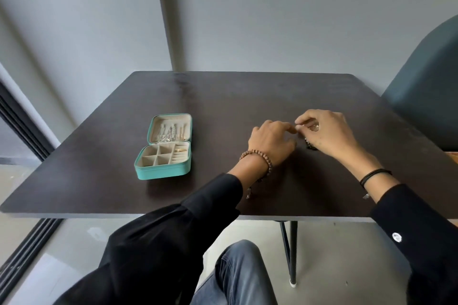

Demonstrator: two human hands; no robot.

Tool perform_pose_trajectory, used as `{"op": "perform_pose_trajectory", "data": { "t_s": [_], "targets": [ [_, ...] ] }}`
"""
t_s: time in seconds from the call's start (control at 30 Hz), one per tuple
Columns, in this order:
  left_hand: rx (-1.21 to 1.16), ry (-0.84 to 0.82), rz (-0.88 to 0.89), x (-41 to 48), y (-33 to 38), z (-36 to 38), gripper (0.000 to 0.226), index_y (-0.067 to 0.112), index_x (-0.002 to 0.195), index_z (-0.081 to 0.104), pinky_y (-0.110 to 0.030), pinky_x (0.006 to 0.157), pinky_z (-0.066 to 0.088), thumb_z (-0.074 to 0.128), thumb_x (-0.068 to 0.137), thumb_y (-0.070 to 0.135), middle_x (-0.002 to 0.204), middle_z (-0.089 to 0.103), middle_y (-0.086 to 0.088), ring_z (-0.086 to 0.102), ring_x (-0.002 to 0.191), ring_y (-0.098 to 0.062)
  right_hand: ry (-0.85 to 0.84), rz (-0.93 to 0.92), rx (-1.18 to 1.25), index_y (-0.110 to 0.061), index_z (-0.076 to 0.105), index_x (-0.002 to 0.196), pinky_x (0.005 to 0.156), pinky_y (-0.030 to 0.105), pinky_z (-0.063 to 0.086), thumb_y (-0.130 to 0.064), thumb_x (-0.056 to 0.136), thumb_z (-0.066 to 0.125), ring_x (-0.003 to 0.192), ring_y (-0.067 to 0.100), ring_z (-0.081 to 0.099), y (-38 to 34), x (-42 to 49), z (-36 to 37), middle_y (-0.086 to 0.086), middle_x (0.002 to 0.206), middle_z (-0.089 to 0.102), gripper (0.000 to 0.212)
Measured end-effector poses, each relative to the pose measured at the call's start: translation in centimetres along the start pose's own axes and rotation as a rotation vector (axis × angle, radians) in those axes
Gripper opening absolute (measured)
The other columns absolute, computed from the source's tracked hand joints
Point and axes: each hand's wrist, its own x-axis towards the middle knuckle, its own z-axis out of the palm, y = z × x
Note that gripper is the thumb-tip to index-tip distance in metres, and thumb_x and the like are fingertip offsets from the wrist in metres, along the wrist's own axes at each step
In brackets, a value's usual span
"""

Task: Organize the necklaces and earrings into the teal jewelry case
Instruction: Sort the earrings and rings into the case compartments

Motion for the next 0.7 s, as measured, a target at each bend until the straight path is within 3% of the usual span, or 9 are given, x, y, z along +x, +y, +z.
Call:
{"op": "perform_pose_trajectory", "data": {
  "t_s": [0.07, 0.13, 0.2, 0.3, 0.43, 0.57, 0.7],
  "targets": [
    [0.044, -0.056, 0.063, 1.0, 0.7, 1.5, 0.036, 0.03, 0.126, 0.065, -0.041, 0.1, 0.037, 0.053, 0.093, 0.024, 0.134, 0.062, 0.005, 0.049, 0.126, -0.024, 0.014, 0.046, -0.025, -0.014, 0.077, 0.097, 0.072, 0.01, 0.041, -0.015, 0.087, 0.075, 0.085, 0.014, 0.066, 1.9, 0.5, -0.3, -0.001, 0.091, 0.073, 0.01],
    [0.085, -0.088, 0.124, 2.0, 1.1, 2.9, 0.038, 0.033, 0.13, 0.061, -0.042, 0.097, 0.035, 0.051, 0.094, 0.027, 0.136, 0.059, 0.009, 0.048, 0.127, -0.023, 0.012, 0.069, -0.083, -0.014, 0.076, 0.102, 0.085, 0.019, 0.043, -0.016, 0.088, 0.074, 0.096, 0.021, 0.066, 3.7, 1.0, -0.4, 0.003, 0.101, 0.074, 0.015],
    [0.127, -0.122, 0.172, 2.8, 1.1, 4.2, 0.042, 0.036, 0.138, 0.054, -0.043, 0.103, 0.031, 0.051, 0.096, 0.035, 0.149, 0.048, 0.011, 0.04, 0.138, -0.02, -0.036, 0.102, -0.145, -0.017, 0.074, 0.113, 0.101, 0.031, 0.04, -0.017, 0.09, 0.069, 0.114, 0.029, 0.061, 5.0, 1.4, -0.6, 0.005, 0.116, 0.073, 0.024],
    [0.196, -0.165, 0.186, 3.6, 0.7, 5.5, 0.047, 0.037, 0.144, 0.047, -0.043, 0.114, 0.02, 0.048, 0.098, 0.043, 0.162, 0.027, 0.008, 0.023, 0.148, -0.016, -0.131, 0.159, -0.175, -0.018, 0.07, 0.126, 0.109, 0.032, 0.038, -0.014, 0.091, 0.062, 0.128, 0.029, 0.056, 6.0, 1.6, -0.6, 0.004, 0.13, 0.069, 0.036],
    [0.228, -0.138, 0.173, 4.0, 0.3, 5.8, 0.048, 0.036, 0.146, 0.045, -0.044, 0.117, 0.017, 0.046, 0.098, 0.045, 0.164, 0.02, 0.003, 0.018, 0.151, -0.017, -0.116, 0.148, -0.141, -0.016, 0.073, 0.117, 0.097, 0.024, 0.043, -0.01, 0.089, 0.061, 0.116, 0.025, 0.063, 6.6, 1.6, -0.3, 0.005, 0.12, 0.073, 0.031],
    [0.216, -0.103, 0.153, 3.8, -0.1, 5.5, 0.046, 0.034, 0.143, 0.05, -0.044, 0.115, 0.019, 0.049, 0.097, 0.044, 0.163, 0.024, 0.002, 0.021, 0.15, -0.02, -0.033, 0.148, -0.073, -0.014, 0.077, 0.104, 0.088, 0.026, 0.051, -0.006, 0.088, 0.068, 0.093, 0.02, 0.069, 6.5, 1.3, -0.3, 0.006, 0.1, 0.075, 0.02],
    [0.214, -0.087, 0.146, 3.4, 0.0, 5.2, 0.042, 0.027, 0.135, 0.058, -0.042, 0.112, 0.022, 0.051, 0.096, 0.042, 0.16, 0.03, 0.003, 0.026, 0.147, -0.019, -0.009, 0.132, -0.038, -0.011, 0.078, 0.099, 0.081, 0.018, 0.047, -0.001, 0.085, 0.073, 0.083, 0.014, 0.066, 5.9, 0.7, -0.6, 0.006, 0.093, 0.076, 0.017]
  ]
}}
